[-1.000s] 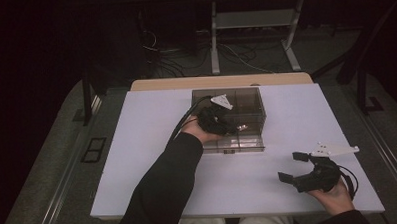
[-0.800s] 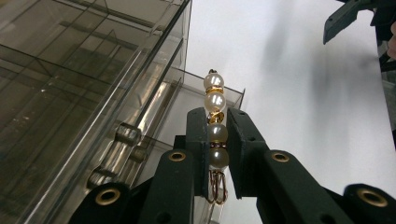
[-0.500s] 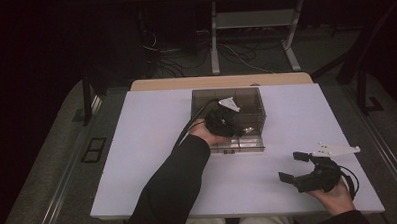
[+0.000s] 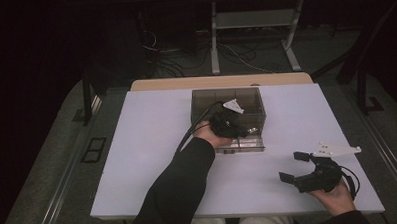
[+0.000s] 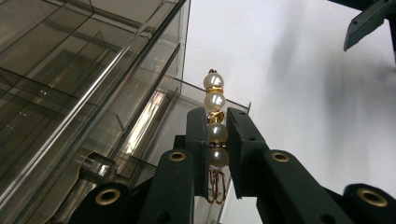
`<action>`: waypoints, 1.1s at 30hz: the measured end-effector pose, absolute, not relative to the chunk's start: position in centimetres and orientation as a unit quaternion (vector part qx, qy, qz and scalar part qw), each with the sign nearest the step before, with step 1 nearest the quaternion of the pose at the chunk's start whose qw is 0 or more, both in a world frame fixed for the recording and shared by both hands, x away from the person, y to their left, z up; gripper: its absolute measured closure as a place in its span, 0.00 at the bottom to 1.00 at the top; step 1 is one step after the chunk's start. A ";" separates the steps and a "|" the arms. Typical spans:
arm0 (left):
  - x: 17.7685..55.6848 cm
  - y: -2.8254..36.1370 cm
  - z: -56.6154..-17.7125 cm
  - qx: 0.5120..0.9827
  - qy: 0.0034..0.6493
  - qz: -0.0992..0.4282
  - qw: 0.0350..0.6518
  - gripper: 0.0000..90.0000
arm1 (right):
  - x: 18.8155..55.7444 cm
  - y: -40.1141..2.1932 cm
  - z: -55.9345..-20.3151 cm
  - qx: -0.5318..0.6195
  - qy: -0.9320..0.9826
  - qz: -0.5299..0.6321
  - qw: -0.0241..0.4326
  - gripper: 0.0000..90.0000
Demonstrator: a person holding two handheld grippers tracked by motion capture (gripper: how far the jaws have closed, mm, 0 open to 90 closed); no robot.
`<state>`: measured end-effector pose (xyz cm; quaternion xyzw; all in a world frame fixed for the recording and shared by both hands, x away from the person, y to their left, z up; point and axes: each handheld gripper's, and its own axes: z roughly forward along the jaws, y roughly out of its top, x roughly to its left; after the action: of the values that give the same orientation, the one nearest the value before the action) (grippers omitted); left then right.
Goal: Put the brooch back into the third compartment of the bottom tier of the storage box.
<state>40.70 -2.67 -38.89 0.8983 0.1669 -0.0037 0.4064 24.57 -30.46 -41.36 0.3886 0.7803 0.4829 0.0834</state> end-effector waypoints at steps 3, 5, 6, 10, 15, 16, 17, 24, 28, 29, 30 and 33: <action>40.7 -2.8 -39.2 0.900 0.169 -0.003 0.403 0.87 | 24.6 -30.5 -41.4 0.389 0.780 0.483 0.083 0.00; 40.9 -2.8 -39.3 0.901 0.162 0.001 0.403 0.87 | 24.6 -30.5 -41.4 0.388 0.780 0.483 0.083 0.00; 40.9 -2.9 -39.4 0.901 0.162 0.002 0.403 0.87 | 24.6 -30.5 -41.4 0.389 0.779 0.484 0.083 0.00; 40.9 -3.0 -39.8 0.899 0.166 0.000 0.404 0.87 | 24.5 -30.5 -41.4 0.389 0.780 0.483 0.083 0.00; 40.8 -3.3 -40.3 0.901 0.167 -0.002 0.401 0.87 | 24.5 -30.5 -41.3 0.389 0.780 0.484 0.083 0.00; 40.8 -3.3 -40.4 0.901 0.167 0.000 0.400 0.87 | 24.5 -30.5 -41.3 0.389 0.780 0.484 0.083 0.00; 40.7 -3.4 -40.5 0.900 0.172 -0.004 0.400 0.87 | 24.5 -30.5 -41.3 0.388 0.781 0.483 0.082 0.00; 40.7 -3.9 -41.3 0.902 0.173 -0.007 0.395 0.87 | 24.5 -30.5 -41.3 0.388 0.781 0.483 0.082 0.00; 40.7 -4.1 -41.7 0.904 0.173 -0.007 0.391 0.87 | 24.5 -30.5 -41.3 0.388 0.781 0.483 0.081 0.00; 40.7 -4.1 -41.8 0.904 0.174 -0.007 0.390 0.87 | 24.5 -30.5 -41.3 0.388 0.781 0.483 0.081 0.00; 40.7 -4.1 -42.0 0.904 0.175 -0.007 0.390 0.87 | 24.5 -30.5 -41.3 0.387 0.781 0.483 0.081 0.00; 40.6 -4.3 -42.4 0.903 0.180 -0.008 0.390 0.87 | 24.5 -30.5 -41.3 0.388 0.781 0.483 0.081 0.00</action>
<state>40.64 -4.30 -42.35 0.9028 0.1800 -0.0080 0.3904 24.48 -30.50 -41.31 0.3877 0.7809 0.4830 0.0813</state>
